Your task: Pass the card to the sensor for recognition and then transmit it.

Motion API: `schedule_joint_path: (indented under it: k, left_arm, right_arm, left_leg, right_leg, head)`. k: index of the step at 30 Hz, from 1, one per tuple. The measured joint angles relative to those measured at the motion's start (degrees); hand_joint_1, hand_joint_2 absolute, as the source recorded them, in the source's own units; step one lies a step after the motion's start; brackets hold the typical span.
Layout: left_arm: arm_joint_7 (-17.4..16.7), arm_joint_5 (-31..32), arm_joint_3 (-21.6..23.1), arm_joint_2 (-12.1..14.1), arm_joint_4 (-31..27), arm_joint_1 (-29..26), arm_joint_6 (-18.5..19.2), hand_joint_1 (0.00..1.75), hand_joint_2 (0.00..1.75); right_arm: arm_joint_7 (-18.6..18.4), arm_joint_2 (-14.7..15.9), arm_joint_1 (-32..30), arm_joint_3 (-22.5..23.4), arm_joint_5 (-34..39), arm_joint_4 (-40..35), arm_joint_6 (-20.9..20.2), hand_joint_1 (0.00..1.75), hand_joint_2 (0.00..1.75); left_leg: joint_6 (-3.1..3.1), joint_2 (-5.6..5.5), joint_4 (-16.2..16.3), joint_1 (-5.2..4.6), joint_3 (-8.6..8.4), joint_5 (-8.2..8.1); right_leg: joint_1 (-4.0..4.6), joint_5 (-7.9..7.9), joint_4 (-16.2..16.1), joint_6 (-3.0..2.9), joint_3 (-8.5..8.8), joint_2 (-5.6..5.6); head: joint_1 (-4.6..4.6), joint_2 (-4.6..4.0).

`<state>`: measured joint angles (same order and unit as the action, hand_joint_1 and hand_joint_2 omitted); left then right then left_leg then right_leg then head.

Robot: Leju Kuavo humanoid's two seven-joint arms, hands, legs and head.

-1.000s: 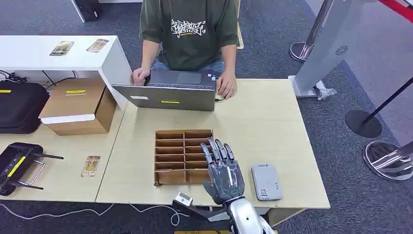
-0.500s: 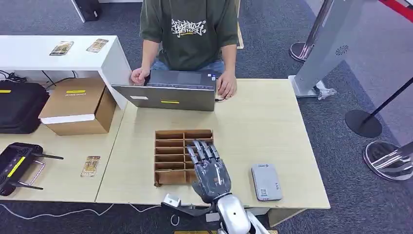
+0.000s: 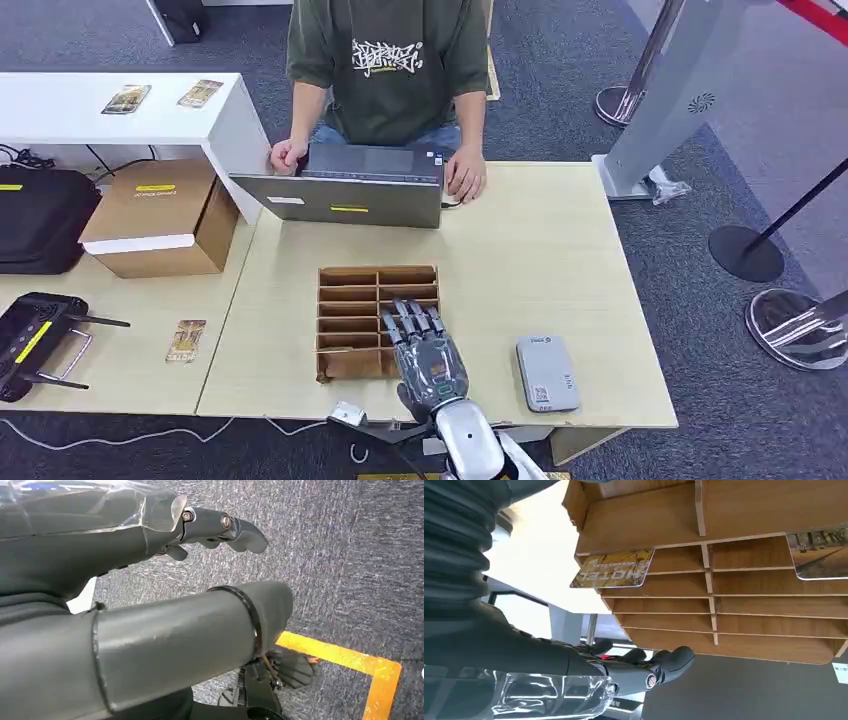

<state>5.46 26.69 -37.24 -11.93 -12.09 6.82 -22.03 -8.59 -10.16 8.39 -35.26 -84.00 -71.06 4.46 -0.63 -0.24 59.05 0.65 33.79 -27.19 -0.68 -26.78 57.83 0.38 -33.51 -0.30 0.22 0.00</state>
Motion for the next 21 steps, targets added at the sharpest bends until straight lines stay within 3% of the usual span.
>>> schedule_joint_path:
  k: [15,21]
  left_arm:
    - [-0.26,0.09,0.0,0.0,0.0,-0.48,0.09,0.0,0.0]
    - [-3.15,-0.09,0.0,0.0,0.0,-0.35,1.14,0.0,0.0]
  right_arm:
    - [0.39,1.03,-0.04,-1.59,1.25,-3.47,-3.71,0.0,1.75]
    - [-0.09,1.05,0.28,-1.55,2.05,-2.58,-3.08,0.0,1.75]
  left_leg:
    - [0.0,0.03,0.0,0.0,0.0,0.0]
    - [0.0,0.02,0.0,0.0,0.01,0.0]
  right_leg:
    - [0.0,0.0,0.0,0.0,-0.03,0.05]
    - [0.0,0.0,0.0,0.0,-0.03,0.05]
  head:
    - [0.02,0.0]
    - [0.02,0.0]
